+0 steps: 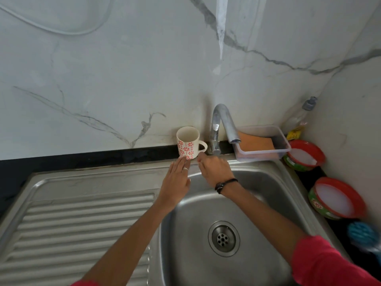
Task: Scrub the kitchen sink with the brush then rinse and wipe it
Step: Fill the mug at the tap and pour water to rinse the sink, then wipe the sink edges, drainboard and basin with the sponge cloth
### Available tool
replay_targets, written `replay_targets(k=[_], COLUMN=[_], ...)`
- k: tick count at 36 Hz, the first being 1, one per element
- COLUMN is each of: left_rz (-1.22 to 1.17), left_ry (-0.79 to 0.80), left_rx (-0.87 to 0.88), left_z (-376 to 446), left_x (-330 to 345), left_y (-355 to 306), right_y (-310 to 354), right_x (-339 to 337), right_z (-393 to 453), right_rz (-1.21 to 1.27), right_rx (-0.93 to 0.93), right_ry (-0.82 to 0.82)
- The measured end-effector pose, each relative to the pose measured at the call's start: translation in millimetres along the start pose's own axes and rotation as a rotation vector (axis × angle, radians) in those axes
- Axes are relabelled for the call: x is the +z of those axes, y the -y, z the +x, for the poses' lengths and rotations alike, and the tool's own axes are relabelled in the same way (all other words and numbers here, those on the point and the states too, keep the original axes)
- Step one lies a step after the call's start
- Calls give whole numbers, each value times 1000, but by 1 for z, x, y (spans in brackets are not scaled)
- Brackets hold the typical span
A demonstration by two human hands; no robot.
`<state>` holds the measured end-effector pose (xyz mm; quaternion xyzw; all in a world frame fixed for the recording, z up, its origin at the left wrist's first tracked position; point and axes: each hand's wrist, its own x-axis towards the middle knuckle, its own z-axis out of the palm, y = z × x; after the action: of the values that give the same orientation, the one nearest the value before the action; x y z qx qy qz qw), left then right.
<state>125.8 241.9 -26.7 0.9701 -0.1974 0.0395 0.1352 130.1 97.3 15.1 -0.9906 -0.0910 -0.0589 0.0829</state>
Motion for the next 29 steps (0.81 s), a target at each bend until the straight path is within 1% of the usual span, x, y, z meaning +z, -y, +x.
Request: replay_targets(k=[3, 5, 9, 11, 15, 17, 19, 23, 25, 27, 29], left_rz=[13, 0, -27, -31, -64, -85, -87, -56, -1, 16, 32], left_ry=[-26, 5, 82, 79, 38, 20, 4, 16, 31, 39, 50], left_rx=[90, 124, 225, 241, 262, 242, 194, 80, 39, 7, -2], left_z=[-6, -4, 11, 23, 56, 72, 86, 105, 109, 112, 114], left_x=[5, 5, 3, 4, 6, 7, 11, 22, 24, 27, 32], left_y=[-18, -27, -63, -83, -119, -134, -144, -153, -154, -154, -154], right_y=[-26, -47, -104, -131, -178, -196, -211, -229, -234, -241, -247], right_x=[-11, -19, -46, -60, -73, -71, -65, -48, -39, -26, -12], right_z=[-21, -26, -31, -25, -1, 15, 28, 47, 56, 64, 71], right_rz=[12, -8, -33, -54, 38, 62, 82, 180, 171, 145, 124], right_rx=[-30, -19, 65, 107, 226, 265, 291, 260, 250, 260, 272], right_ry=[31, 50, 39, 26, 10, 55, 148, 325, 396, 429, 422])
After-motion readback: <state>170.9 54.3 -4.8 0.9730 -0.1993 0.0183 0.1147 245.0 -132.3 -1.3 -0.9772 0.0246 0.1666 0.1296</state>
